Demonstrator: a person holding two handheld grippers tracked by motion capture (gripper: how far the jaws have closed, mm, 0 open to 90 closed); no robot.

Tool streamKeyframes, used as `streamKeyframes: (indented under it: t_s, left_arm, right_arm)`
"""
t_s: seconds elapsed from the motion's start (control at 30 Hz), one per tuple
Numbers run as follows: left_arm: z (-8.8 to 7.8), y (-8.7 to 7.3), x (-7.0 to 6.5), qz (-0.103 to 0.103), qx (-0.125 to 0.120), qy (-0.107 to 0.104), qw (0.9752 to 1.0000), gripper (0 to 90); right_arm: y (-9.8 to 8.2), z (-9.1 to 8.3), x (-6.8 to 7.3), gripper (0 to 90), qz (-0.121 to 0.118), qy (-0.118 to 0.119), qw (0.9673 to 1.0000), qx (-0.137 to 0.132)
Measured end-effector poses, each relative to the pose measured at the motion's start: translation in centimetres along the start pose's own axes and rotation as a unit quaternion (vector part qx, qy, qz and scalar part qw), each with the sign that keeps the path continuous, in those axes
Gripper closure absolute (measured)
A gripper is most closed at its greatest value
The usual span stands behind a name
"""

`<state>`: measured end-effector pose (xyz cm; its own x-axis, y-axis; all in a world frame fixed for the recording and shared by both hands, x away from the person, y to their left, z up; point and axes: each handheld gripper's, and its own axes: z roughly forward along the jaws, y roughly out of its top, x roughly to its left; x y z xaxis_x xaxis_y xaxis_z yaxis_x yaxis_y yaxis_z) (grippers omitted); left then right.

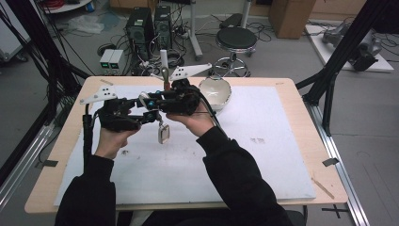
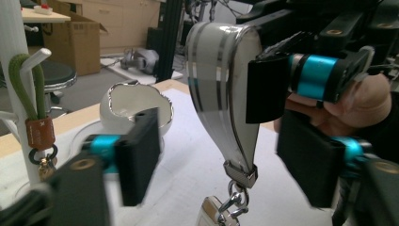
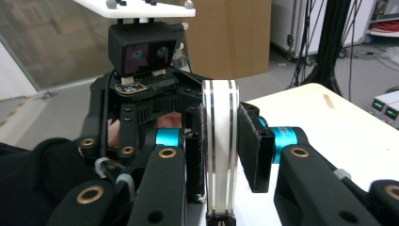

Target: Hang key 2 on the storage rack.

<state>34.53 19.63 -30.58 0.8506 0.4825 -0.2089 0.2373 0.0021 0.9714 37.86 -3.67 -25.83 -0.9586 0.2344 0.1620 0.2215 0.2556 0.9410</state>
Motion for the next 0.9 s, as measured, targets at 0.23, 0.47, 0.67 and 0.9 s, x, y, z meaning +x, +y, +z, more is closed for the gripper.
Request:
streamKeyframes:
  t_s: [0.23, 0.47, 0.67, 0.9]
  left_arm:
    - [-0.2, -0.1, 0.4, -0.003, -0.006, -0.013, 0.9999, 63.2]
    - [0.0, -0.2, 0.8, -0.005, 0.0, 0.003, 1.0, 78.6]
    - [-0.7, 0.1, 0.9, -0.01, -0.031, 0.008, 0.9995, 86.3]
    - [-0.1, -0.2, 0.7, 0.011, 0.001, 0.03, 0.9995, 86.6]
  right_arm:
    - [0.0, -0.2, -0.1, 73.6, 0.002, -0.006, 1.0, -0.004]
    - [0.0, -0.2, -0.5, 69.2, 0.007, -0.021, 0.9997, -0.005]
    - [0.0, -0.5, -0.6, 68.0, 0.003, -0.03, 0.9995, -0.01]
    - [0.0, -0.6, -0.5, 57.4, 0.001, -0.024, 0.9997, -0.009]
